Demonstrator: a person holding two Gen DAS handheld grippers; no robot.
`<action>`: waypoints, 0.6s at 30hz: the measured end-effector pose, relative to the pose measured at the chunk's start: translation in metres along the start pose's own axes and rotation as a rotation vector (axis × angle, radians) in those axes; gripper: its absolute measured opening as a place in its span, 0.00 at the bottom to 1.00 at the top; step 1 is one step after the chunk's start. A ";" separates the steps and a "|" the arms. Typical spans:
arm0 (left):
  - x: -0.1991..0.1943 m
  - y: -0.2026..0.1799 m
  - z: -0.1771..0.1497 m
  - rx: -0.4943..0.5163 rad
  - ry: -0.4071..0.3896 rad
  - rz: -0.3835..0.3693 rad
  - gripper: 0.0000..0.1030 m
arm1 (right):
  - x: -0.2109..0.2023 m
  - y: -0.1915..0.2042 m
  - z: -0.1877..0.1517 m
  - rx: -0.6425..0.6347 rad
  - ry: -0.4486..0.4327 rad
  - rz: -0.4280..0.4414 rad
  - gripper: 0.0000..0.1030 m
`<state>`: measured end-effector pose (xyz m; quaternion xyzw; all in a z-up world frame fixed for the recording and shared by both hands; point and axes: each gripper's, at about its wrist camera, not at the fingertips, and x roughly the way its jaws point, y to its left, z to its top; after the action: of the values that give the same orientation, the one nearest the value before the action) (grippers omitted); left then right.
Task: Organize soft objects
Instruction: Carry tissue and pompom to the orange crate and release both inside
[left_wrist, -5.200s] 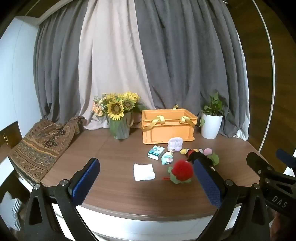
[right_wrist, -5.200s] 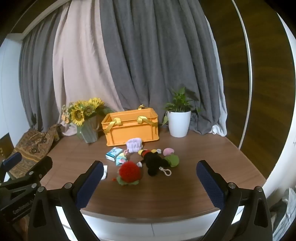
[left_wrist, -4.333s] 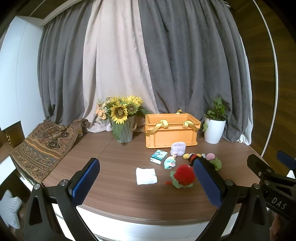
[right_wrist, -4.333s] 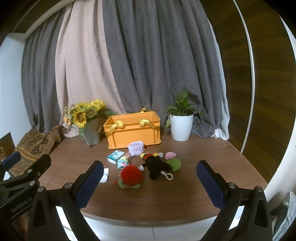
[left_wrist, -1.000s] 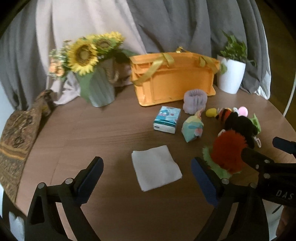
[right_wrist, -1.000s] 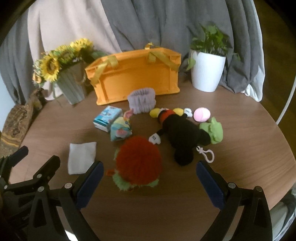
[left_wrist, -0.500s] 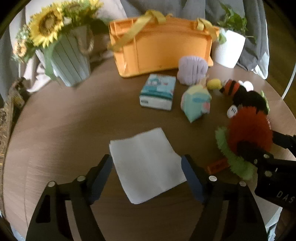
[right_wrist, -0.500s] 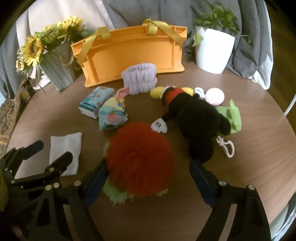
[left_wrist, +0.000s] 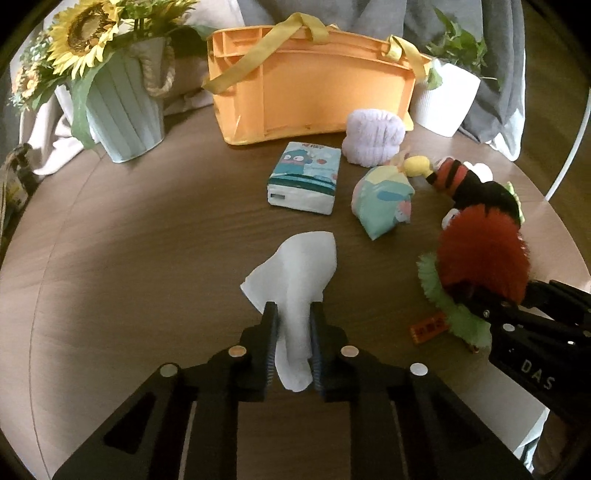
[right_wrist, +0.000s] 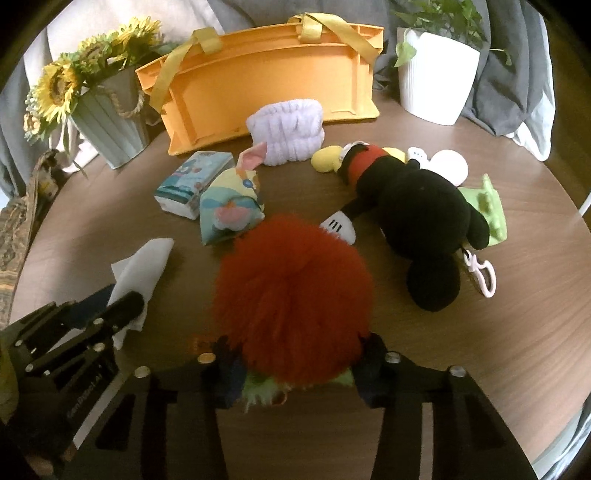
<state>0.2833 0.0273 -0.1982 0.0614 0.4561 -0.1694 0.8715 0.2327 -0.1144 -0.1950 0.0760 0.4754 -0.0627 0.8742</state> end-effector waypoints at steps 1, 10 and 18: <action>-0.001 0.000 0.001 0.001 -0.003 -0.003 0.15 | -0.001 0.001 0.000 -0.002 -0.002 -0.003 0.38; -0.030 -0.002 0.011 0.000 -0.073 -0.031 0.14 | -0.018 0.001 0.003 0.009 -0.044 0.000 0.31; -0.069 -0.011 0.037 -0.046 -0.184 -0.040 0.14 | -0.054 -0.001 0.024 -0.023 -0.142 0.053 0.31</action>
<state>0.2715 0.0234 -0.1205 0.0166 0.3789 -0.1811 0.9074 0.2235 -0.1181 -0.1367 0.0739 0.4107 -0.0395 0.9079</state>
